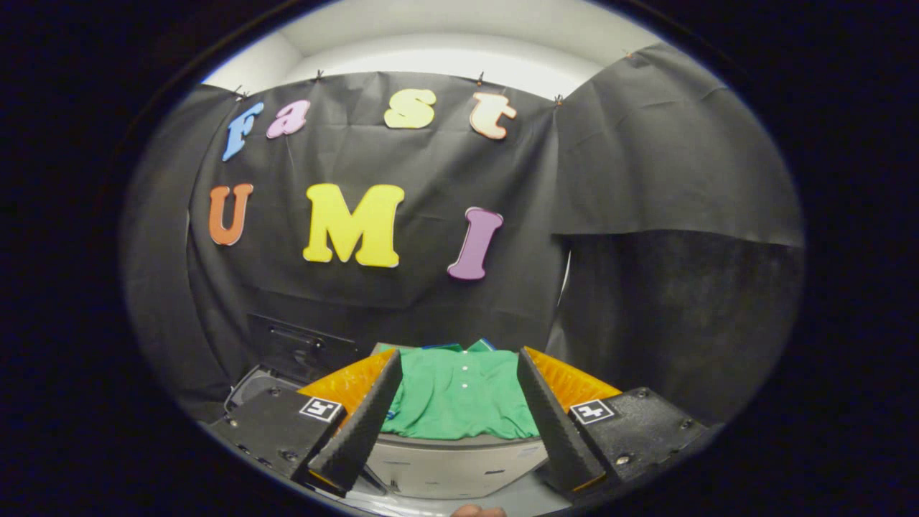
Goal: Put the clothes into the washing machine and then close the washing machine lid.
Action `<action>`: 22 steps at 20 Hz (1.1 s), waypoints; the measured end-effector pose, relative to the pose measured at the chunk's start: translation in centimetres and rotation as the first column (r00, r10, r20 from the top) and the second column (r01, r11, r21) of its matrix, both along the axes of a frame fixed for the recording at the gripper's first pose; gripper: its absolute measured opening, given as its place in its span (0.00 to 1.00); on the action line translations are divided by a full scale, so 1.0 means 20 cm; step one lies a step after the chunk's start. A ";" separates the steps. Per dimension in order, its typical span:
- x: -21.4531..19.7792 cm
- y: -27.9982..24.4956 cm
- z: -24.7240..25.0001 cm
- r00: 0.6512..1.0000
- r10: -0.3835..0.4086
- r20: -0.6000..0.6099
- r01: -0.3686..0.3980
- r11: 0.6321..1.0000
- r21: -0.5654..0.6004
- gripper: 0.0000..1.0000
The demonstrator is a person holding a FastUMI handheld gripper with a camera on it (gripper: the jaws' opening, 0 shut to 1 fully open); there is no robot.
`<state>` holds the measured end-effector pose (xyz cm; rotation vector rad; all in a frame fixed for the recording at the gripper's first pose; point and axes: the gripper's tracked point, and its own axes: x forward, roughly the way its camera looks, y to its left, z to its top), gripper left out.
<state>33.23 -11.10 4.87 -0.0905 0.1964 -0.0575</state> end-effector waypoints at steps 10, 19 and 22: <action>0.63 -0.18 -0.59 0.947 -0.003 -0.321 0.042 0.993 0.114 1.00; 0.72 -0.19 -0.87 0.905 0.016 -0.425 0.022 0.996 0.083 1.00; 0.71 -0.20 -0.90 0.883 0.026 -0.469 0.026 0.994 0.102 1.00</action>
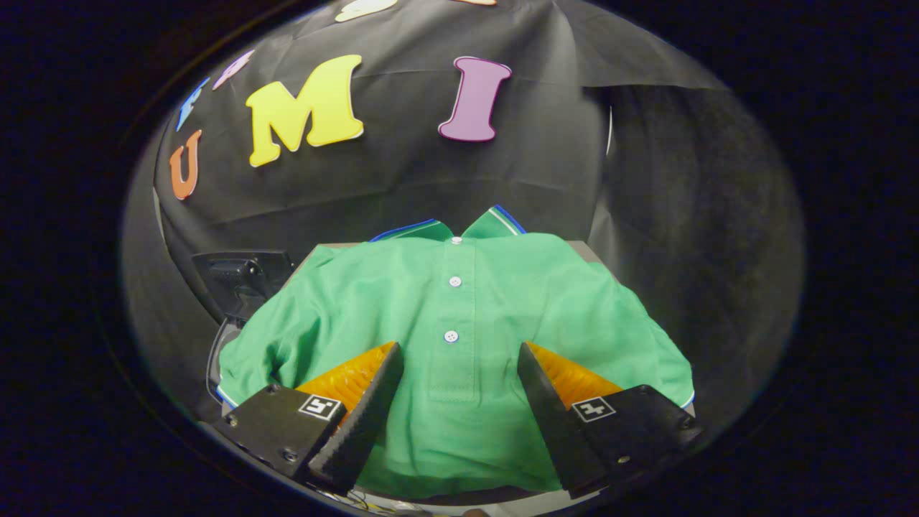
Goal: Put the clothes into the washing machine and then close the washing machine lid.
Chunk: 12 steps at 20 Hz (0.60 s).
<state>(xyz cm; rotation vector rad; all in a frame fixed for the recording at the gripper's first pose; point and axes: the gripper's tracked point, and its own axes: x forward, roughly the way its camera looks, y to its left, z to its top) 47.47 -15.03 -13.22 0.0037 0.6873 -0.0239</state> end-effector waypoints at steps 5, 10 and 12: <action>0.02 0.03 0.03 1.000 0.004 -0.028 -0.005 1.000 -0.020 0.29; 0.04 0.04 0.10 0.998 -0.065 -0.019 0.065 0.998 0.001 0.05; 0.06 0.06 0.20 0.994 -0.101 0.036 0.100 0.995 0.026 0.05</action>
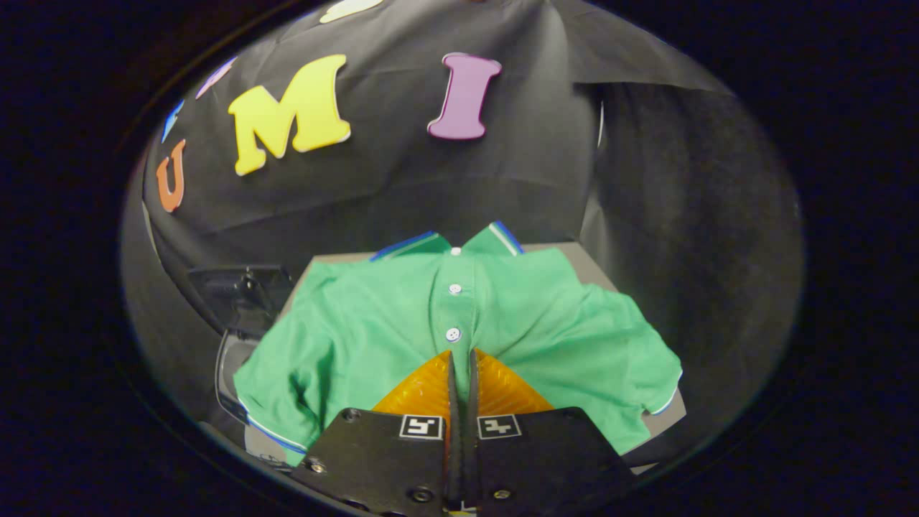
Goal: Put the clothes into the washing machine and then close the washing machine lid.
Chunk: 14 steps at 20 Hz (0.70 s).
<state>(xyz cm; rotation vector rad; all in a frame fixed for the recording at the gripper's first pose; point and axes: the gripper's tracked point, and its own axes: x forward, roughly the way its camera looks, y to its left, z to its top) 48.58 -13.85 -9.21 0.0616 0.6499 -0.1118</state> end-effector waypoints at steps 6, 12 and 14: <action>-0.06 0.24 0.43 0.985 0.101 0.140 -0.100 0.995 -0.008 0.05; -0.10 0.60 0.79 0.943 0.199 0.268 -0.213 0.977 0.023 0.05; -0.11 0.71 0.85 0.926 0.239 0.291 -0.258 0.966 0.029 0.05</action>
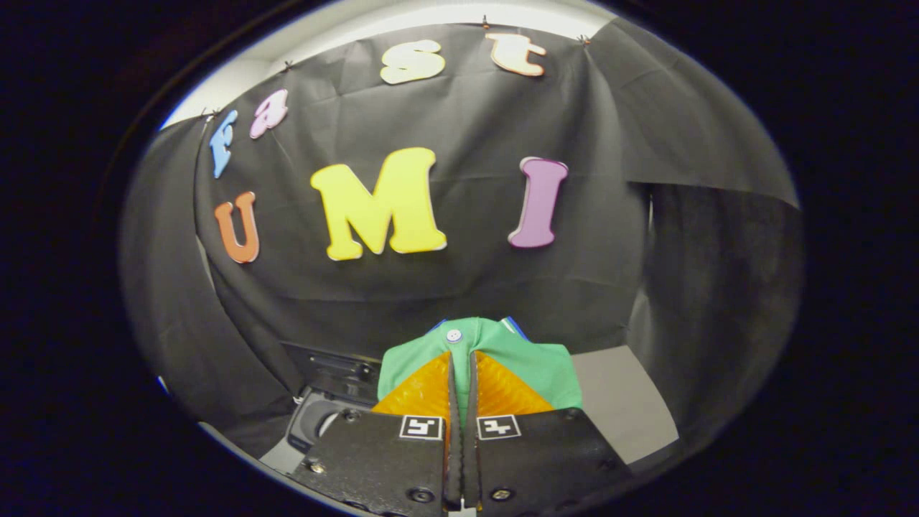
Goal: Put the clothes into the washing machine and then close the washing machine lid.
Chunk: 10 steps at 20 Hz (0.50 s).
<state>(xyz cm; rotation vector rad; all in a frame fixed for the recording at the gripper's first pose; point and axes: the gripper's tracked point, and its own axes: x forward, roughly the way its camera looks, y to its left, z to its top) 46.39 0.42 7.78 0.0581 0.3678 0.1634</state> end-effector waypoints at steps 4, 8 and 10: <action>-0.03 0.29 0.07 0.995 0.100 0.024 -0.100 0.995 0.000 0.05; -0.03 0.61 0.00 0.981 0.193 0.009 -0.193 0.981 0.012 0.05; -0.03 0.77 -0.06 0.972 0.237 -0.010 -0.236 0.971 0.016 0.05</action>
